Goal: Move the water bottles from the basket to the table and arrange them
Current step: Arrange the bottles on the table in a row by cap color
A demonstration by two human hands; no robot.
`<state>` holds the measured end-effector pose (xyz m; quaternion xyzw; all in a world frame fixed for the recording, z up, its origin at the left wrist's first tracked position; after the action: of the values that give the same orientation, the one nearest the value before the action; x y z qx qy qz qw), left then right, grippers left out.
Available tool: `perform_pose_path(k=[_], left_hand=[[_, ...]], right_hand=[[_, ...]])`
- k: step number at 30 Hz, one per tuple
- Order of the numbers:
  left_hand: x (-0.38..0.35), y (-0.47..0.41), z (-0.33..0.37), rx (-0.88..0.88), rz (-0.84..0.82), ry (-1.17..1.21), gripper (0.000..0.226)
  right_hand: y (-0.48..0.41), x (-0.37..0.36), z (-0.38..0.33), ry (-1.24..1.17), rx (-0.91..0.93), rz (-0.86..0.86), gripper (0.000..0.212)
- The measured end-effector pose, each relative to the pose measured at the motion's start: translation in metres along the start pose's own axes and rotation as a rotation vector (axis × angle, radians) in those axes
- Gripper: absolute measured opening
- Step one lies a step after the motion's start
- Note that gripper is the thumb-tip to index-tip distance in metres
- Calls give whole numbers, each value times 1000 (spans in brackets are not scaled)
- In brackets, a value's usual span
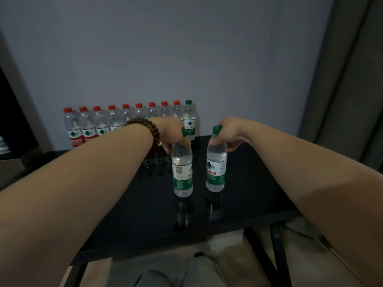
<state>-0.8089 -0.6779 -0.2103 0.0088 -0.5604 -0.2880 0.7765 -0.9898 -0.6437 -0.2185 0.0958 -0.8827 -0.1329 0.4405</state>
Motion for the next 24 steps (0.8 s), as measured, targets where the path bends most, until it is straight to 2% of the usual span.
perform_pose_path(k=[5, 12, 15, 19, 21, 24], left_hand=[[4, 2, 7, 2, 4, -108, 33], [3, 3, 7, -52, 54, -175, 38], [2, 3, 6, -72, 83, -140, 38], [-8, 1, -7, -91, 108, 56, 28], [-26, 2, -21, -127, 161, 219, 41], [-76, 6, -50, -152, 377, 424, 69]], right_hand=[[6, 0, -22, 279, 61, 24, 46], [4, -4, -24, 310, 137, 54, 53], [6, -6, -19, 237, 187, 63, 54], [4, -17, 2, -49, 232, 66, 62], [1, -37, 20, -166, 258, 71, 73], [-2, -81, 52, -253, 270, 197, 86]])
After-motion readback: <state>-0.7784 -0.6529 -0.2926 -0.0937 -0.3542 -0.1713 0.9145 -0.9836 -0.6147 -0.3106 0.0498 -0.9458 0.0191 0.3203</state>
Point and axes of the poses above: each hand's wrist, its own y-axis away from the middle knuckle, its own x-axis out of the back of the hand, z = x × y, the point moved 6 cm from there along -y, towards the middle knuckle, and after that the axes turned 12 degrees about -z, right-handed, at the moved point
